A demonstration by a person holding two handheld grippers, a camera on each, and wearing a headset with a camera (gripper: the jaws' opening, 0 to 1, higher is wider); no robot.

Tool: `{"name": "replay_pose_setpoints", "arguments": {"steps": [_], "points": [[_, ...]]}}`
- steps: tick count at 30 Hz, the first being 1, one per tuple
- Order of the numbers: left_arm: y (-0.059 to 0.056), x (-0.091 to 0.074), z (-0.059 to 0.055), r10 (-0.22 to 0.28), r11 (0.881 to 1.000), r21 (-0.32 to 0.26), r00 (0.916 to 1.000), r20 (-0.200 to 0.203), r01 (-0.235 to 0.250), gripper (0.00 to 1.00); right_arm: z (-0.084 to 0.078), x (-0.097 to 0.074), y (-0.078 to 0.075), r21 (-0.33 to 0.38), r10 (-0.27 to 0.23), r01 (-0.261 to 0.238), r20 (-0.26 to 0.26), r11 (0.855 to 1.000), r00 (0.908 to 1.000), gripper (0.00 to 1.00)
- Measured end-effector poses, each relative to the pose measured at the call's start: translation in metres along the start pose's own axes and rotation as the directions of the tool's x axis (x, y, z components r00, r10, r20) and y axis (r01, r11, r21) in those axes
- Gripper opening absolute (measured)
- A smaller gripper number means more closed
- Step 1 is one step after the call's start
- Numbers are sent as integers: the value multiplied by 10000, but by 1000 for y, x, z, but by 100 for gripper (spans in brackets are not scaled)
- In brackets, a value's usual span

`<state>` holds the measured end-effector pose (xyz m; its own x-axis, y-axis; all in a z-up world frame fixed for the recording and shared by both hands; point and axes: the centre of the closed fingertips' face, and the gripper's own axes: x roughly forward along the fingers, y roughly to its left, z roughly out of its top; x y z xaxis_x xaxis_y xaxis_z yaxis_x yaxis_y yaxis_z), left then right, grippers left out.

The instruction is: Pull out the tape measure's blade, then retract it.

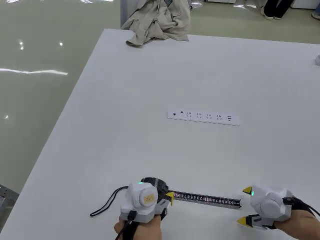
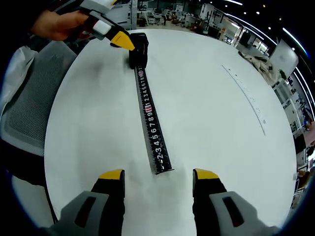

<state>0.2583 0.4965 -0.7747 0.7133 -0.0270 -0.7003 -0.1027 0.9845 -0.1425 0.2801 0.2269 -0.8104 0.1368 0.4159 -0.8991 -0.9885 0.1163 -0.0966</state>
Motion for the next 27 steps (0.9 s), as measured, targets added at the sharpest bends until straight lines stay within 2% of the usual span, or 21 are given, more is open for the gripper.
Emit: {"name": "replay_pose_setpoints", "arguments": {"steps": [14,27], "points": [[2,9,-4,141,9999,-39,9997,-203,-142,70,-3,10,-7,-209,362,-365,-162,9991,9992,51],[5,14,-2,226,9997,-31,9995,-225,-227,68,-3,17,-7,-291,740,-746,-208,9968,9970,43]]}}
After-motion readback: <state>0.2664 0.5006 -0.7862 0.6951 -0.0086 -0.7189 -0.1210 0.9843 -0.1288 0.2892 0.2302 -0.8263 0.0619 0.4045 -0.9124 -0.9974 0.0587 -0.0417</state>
